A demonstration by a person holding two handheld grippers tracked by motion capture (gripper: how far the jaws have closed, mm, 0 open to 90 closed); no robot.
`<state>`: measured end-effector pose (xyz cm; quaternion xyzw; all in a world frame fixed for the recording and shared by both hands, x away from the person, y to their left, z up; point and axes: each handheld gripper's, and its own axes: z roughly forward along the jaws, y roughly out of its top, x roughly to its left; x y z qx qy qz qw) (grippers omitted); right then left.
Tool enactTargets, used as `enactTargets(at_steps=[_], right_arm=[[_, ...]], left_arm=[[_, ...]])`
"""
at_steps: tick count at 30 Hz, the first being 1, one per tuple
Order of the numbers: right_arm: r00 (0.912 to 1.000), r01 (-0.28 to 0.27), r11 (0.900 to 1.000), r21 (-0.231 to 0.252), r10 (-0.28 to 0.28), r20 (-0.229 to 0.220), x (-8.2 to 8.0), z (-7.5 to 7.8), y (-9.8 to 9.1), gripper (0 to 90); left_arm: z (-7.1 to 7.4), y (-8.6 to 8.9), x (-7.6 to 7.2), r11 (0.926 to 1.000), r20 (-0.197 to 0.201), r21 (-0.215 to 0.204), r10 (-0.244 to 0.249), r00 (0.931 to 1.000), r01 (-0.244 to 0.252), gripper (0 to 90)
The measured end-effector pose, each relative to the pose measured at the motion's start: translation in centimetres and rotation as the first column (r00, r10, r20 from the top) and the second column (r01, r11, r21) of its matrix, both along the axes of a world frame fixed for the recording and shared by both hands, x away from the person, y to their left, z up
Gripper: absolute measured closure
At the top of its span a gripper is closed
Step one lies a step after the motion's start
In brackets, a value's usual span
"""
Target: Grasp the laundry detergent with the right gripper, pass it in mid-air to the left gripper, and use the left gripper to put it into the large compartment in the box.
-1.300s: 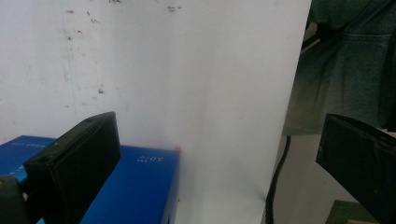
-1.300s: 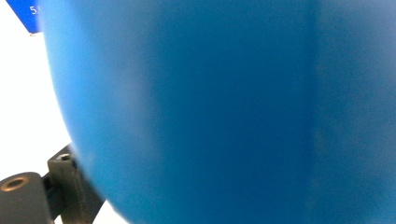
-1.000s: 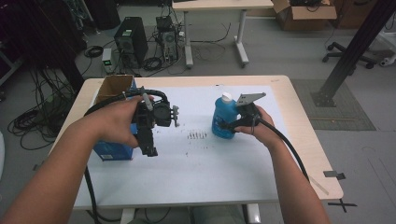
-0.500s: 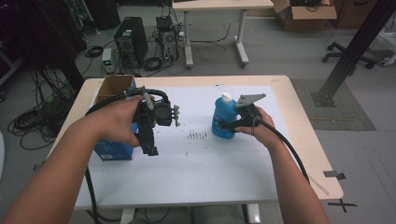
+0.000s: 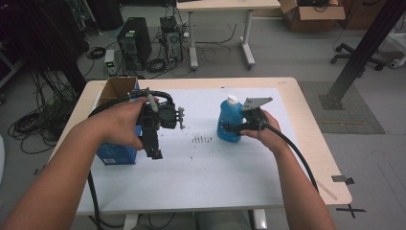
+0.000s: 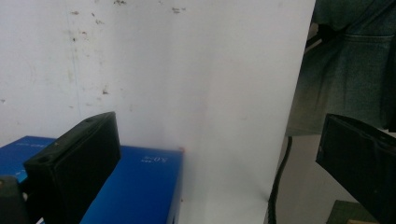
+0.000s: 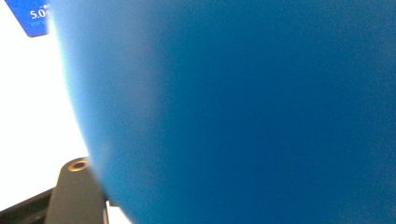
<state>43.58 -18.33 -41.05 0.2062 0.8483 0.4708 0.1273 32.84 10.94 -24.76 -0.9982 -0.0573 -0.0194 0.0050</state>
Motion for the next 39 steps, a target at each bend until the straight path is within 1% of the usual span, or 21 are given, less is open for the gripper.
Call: enactTargets(at_steps=[4, 7, 14, 17, 21, 25, 28, 34, 36, 39], right_arm=[[0.9999, -0.014, 0.9999, -0.009, 0.014, 0.006, -0.1, -0.1, 0.2, 34.8], [0.9997, -0.022, 0.9997, -0.01, 0.022, 0.013, -0.1, -0.3, 0.4, 40.8], [0.9992, -0.038, 0.9992, 0.014, 0.037, 0.012, 0.0, -0.5, 0.2, 44.6], [0.9993, -0.036, 0.9993, 0.009, 0.036, 0.01, 0.0, -0.5, 0.2, 45.7], [0.9997, -0.024, 0.9994, 0.023, 0.024, 0.003, 0.0, -0.5, 0.1, 46.3], [0.9995, -0.029, 0.9996, 0.001, 0.029, 0.011, -0.4, -0.1, 0.3, 46.4], [0.9988, -0.048, 0.9984, 0.029, 0.047, 0.014, -0.6, 0.8, 0.1, 46.5], [0.9959, -0.085, 0.9961, 0.022, 0.085, 0.031, -1.5, 3.8, -0.6, 46.4], [0.9938, -0.107, 0.9941, 0.016, 0.107, 0.031, -2.1, 5.0, -0.8, 46.3], [0.9902, -0.136, 0.9907, 0.003, 0.136, 0.033, -2.8, 6.3, -1.0, 46.3]], left_arm=[[0.0, 0.0, 0.0, 1.0, -0.001, 0.001, -0.001, 1.0, 0.001, 0.2], [0.0, 0.1, 0.0, 1.0, -0.002, -0.001, 0.005, 1.0, -0.005, 0.2], [-0.1, 0.1, 0.0, 1.0, -0.001, -0.001, 0.001, 1.0, -0.001, 0.2], [0.0, 0.0, 0.0, 1.0, -0.001, 0.0, 0.001, 1.0, -0.001, 0.2], [0.1, -0.1, -0.1, 1.0, 0.001, -0.002, 0.0, 1.0, 0.0, 0.2], [0.2, -0.1, -0.1, 1.0, 0.0, 0.0, 0.0, 1.0, 0.0, 0.2], [0.4, -0.1, 0.0, 1.0, 0.001, 0.001, 0.003, 1.0, -0.003, 0.2], [1.1, -0.5, 0.0, 1.0, 0.009, 0.001, -0.004, 1.0, 0.004, 0.2], [1.3, -0.6, 0.0, 1.0, 0.009, -0.002, -0.007, 0.9999, 0.007, 0.2], [1.6, -0.8, -0.1, 1.0, 0.012, -0.002, -0.009, 0.9999, 0.009, 0.2]])
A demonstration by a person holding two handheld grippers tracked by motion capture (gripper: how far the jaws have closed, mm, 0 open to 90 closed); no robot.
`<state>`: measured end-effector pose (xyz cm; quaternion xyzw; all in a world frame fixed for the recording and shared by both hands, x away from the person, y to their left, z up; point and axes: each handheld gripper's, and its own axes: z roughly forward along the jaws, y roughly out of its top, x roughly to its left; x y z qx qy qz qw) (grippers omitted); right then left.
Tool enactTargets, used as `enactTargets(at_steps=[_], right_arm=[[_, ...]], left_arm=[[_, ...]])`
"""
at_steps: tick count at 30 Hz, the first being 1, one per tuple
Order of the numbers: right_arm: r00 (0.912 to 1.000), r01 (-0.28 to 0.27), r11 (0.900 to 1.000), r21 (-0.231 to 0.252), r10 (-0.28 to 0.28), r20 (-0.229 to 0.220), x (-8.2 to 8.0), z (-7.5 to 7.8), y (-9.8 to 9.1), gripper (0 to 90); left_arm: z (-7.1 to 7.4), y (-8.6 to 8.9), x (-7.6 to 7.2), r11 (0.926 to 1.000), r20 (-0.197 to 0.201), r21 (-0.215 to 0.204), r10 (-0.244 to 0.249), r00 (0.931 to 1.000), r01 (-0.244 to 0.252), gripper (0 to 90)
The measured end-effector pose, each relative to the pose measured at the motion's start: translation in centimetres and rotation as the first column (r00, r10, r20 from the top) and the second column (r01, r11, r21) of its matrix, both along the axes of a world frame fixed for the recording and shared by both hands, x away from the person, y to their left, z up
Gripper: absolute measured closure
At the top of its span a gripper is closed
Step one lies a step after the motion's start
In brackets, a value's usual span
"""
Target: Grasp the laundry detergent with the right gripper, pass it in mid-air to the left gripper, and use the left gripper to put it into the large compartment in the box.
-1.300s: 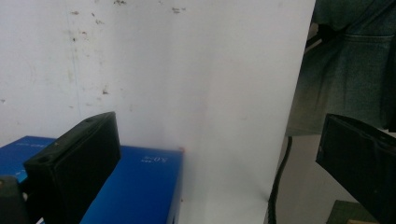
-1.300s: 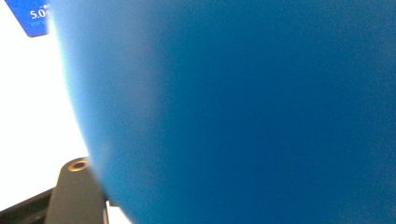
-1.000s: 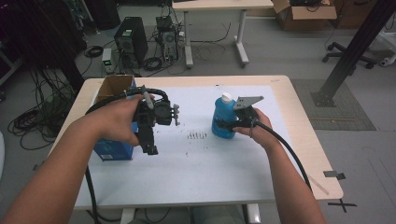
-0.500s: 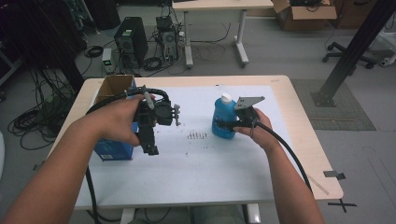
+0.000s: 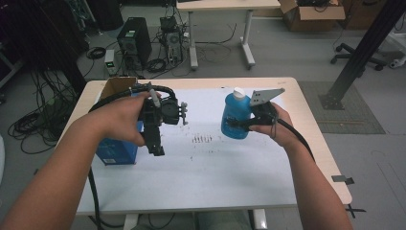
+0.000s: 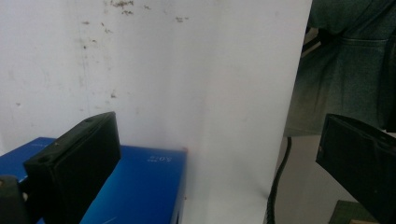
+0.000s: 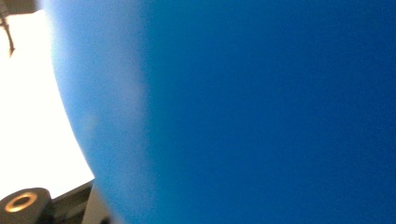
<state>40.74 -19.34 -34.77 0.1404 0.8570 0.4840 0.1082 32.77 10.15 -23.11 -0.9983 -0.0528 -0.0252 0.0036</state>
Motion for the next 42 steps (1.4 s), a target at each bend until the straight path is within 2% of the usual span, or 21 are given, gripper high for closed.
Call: enactTargets(at_steps=[3, 7, 16, 27, 34, 42], right_arm=[[0.9993, -0.034, 0.9988, -0.034, 0.035, 0.015, -0.8, 1.1, 0.1, 46.2], [0.9961, -0.083, 0.9949, -0.057, 0.085, 0.026, -2.0, 2.1, 0.4, 46.1], [0.9813, -0.188, 0.9802, -0.062, 0.19, 0.029, -4.1, 3.1, 1.6, 45.8], [0.9638, -0.264, 0.9623, -0.064, 0.266, 0.017, -5.6, 1.4, 2.7, 45.7], [0.9563, -0.291, 0.9555, -0.046, 0.292, 0.014, -6.3, 0.4, 3.4, 45.6], [0.944, -0.329, 0.9442, -0.022, 0.329, 0.023, -7.0, -0.3, 5.1, 45.6]], left_arm=[[0.3, -0.2, 0.0, 1.0, 0.002, 0.0, -0.004, 1.0, 0.004, 0.2], [0.7, -0.4, 0.0, 1.0, 0.0, -0.003, -0.009, 1.0, 0.009, 0.2], [1.1, -0.9, 0.2, 0.9998, 0.0, -0.01, -0.015, 0.9999, 0.015, 0.2], [1.0, -1.7, 0.3, 0.9994, -0.008, 0.001, -0.036, 0.9993, 0.036, 0.2], [0.9, -2.2, 0.5, 0.999, -0.009, 0.007, -0.043, 0.999, 0.043, 0.2], [0.9, -2.6, 0.3, 0.9985, -0.009, 0.008, -0.055, 0.9985, 0.055, 0.2]])
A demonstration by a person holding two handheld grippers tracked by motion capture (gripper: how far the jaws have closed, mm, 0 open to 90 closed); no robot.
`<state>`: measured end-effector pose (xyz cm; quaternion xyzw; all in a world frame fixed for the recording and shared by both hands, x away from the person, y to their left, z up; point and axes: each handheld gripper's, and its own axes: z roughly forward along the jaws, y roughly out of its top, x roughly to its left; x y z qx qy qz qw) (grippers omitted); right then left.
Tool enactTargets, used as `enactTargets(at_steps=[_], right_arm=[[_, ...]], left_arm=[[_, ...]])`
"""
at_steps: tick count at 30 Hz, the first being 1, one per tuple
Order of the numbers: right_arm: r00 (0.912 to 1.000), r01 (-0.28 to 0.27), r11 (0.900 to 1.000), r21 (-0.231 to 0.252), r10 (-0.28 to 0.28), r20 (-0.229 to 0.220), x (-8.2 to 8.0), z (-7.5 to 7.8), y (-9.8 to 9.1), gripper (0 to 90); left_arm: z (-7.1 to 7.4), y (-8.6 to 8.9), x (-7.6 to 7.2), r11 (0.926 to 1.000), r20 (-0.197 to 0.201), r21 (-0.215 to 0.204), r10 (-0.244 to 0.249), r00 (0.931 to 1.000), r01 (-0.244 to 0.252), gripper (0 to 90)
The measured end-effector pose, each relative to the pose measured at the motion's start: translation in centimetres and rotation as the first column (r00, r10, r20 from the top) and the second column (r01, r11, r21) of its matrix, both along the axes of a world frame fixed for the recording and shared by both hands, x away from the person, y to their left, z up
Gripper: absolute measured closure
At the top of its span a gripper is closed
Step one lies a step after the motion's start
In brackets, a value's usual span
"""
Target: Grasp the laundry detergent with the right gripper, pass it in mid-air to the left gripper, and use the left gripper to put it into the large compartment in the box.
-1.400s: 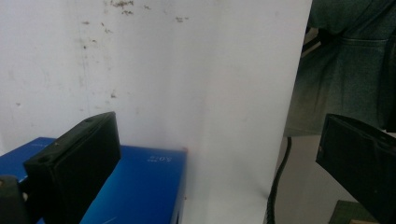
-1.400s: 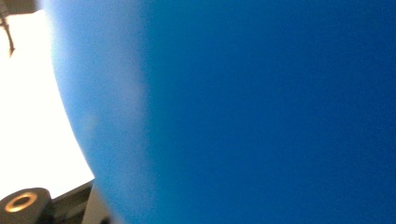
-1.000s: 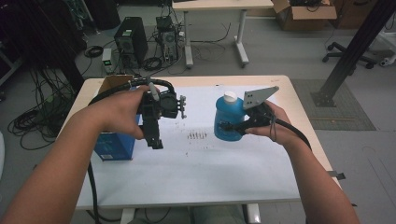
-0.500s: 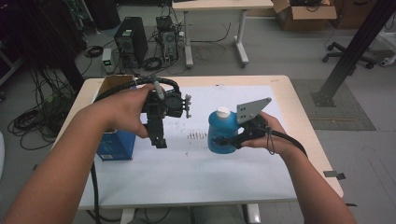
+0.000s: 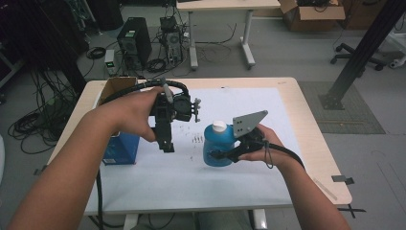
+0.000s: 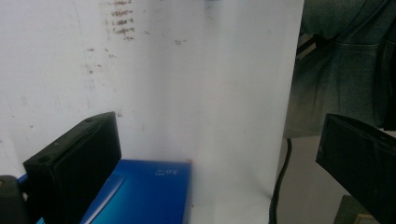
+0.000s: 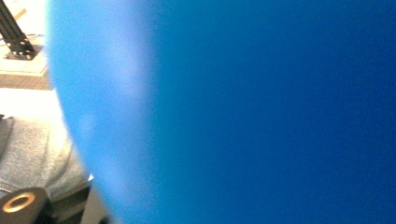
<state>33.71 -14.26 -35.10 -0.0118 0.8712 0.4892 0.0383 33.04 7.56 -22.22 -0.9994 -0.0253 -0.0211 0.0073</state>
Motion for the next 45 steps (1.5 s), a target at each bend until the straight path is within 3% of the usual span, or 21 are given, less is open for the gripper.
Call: enactTargets(at_steps=[7, 32, 45], right_arm=[[0.9994, -0.033, 0.9993, 0.015, 0.034, -0.006, -0.7, -0.6, 1.6, 45.6], [0.9985, -0.055, 0.9984, 0.009, 0.055, 0.002, -1.1, -1.6, 5.7, 45.5], [0.9986, -0.036, 0.9993, 0.009, 0.036, -0.038, -0.9, -2.3, 7.2, 45.5]], left_arm=[[-0.4, -0.2, -0.3, 1.0, -0.007, 0.001, -0.01, 0.9999, 0.01, 0.2], [-1.9, -1.4, -1.0, 0.9991, -0.033, -0.011, -0.041, 0.9986, 0.04, 0.2], [-2.2, -1.7, -1.1, 0.9991, -0.03, -0.01, -0.042, 0.9987, 0.042, 0.2]])
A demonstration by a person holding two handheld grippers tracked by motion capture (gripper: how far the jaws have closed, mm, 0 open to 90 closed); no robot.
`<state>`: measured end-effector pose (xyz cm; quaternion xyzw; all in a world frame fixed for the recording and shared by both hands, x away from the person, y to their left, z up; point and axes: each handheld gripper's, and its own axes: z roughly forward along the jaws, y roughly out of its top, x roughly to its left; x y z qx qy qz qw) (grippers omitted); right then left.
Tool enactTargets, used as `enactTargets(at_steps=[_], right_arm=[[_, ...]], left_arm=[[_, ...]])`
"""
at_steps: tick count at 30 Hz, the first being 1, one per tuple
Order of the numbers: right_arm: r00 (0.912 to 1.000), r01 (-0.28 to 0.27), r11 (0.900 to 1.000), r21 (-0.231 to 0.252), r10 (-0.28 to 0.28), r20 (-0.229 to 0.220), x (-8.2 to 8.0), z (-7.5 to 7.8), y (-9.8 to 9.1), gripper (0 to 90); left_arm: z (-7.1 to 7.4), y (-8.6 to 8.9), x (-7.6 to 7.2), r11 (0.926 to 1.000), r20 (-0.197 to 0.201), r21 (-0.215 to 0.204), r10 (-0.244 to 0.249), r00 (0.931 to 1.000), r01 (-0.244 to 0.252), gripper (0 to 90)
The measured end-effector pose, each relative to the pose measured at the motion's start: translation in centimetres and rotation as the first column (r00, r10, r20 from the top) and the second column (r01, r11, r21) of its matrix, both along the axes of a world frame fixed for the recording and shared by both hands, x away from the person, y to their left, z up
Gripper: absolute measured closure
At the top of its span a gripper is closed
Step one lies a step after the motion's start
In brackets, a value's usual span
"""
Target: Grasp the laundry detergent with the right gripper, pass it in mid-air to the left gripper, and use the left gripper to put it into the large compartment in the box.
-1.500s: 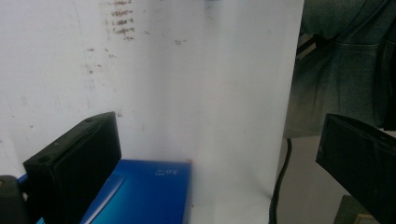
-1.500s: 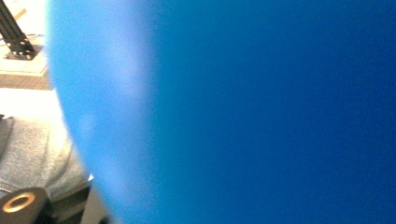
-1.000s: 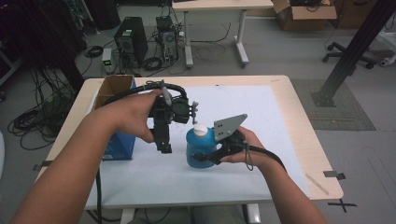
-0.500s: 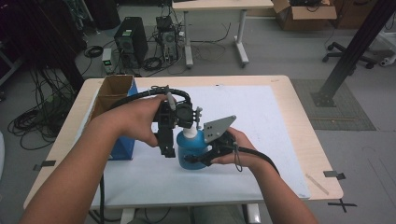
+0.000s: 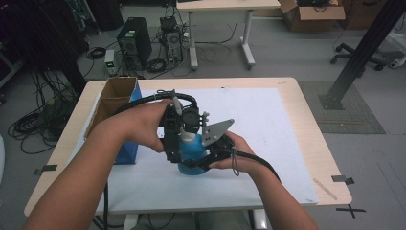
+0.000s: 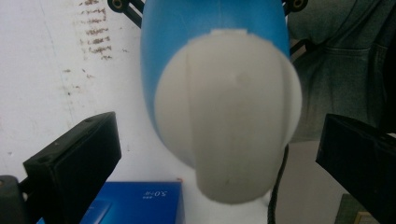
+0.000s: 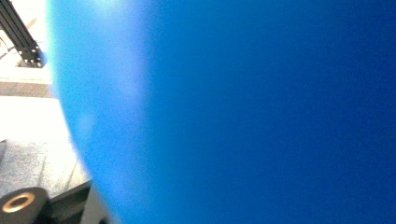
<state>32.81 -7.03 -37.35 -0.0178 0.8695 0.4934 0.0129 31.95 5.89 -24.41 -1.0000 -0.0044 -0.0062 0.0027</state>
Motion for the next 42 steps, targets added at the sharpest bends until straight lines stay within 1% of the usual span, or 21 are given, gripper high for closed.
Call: enactTargets(at_steps=[12, 18, 23, 26, 27, 29, 34, 36, 38, 42], right_arm=[[0.9998, 0.006, 0.9999, 0.012, -0.006, -0.018, 0.1, -0.5, 0.9, 45.4], [0.9996, 0.008, 0.9998, 0.018, -0.007, -0.028, 0.0, -0.4, 1.2, 45.4], [0.9997, 0.007, 0.9997, 0.021, -0.007, -0.023, 0.1, -0.3, 1.3, 45.4], [0.9998, 0.006, 0.9997, 0.025, -0.006, -0.019, 0.2, -0.3, 1.3, 45.4], [0.9998, 0.006, 0.9997, 0.026, -0.006, -0.019, 0.2, -0.3, 1.3, 45.4], [0.9996, 0.007, 0.9996, 0.028, -0.006, -0.026, 0.1, -0.3, 1.3, 45.4], [0.9998, 0.004, 0.9997, 0.026, -0.004, -0.019, 0.1, -0.3, 1.4, 45.4], [0.9996, 0.007, 0.9997, 0.025, -0.006, -0.027, 0.0, -0.3, 1.4, 45.3], [0.9996, 0.007, 0.9996, 0.027, -0.006, -0.027, 0.0, -0.2, 1.5, 45.3], [0.9999, 0.002, 0.9996, 0.029, -0.002, -0.011, 0.1, -0.2, 1.5, 45.3]], left_arm=[[-0.5, -0.4, 0.0, 0.9999, 0.008, 0.012, -0.003, 1.0, 0.003, 0.2], [-0.8, -0.6, 0.1, 0.9998, 0.012, 0.021, -0.003, 0.9999, 0.002, 0.2], [-0.9, -0.7, 0.1, 0.9997, 0.015, 0.022, 0.001, 0.9999, -0.002, 0.2], [-1.1, -0.8, 0.2, 0.9999, 0.013, 0.012, 0.002, 0.9999, -0.002, 0.2], [-1.2, -0.8, 0.2, 0.9998, 0.013, 0.019, 0.003, 0.9999, -0.004, 0.2], [-1.4, -0.8, 0.3, 0.9998, 0.013, 0.017, 0.004, 0.9999, -0.005, 0.2], [-1.6, -1.0, 0.2, 0.9999, 0.013, 0.016, 0.004, 0.9999, -0.005, 0.2], [-1.5, -1.0, 0.2, 0.9998, 0.014, 0.02, 0.005, 0.9999, -0.005, 0.2], [-1.6, -1.1, 0.2, 0.9998, 0.014, 0.022, 0.003, 0.9999, -0.004, 0.2], [-1.7, -1.1, 0.2, 0.9997, 0.022, 0.023, 0.008, 0.9997, -0.009, 0.4]])
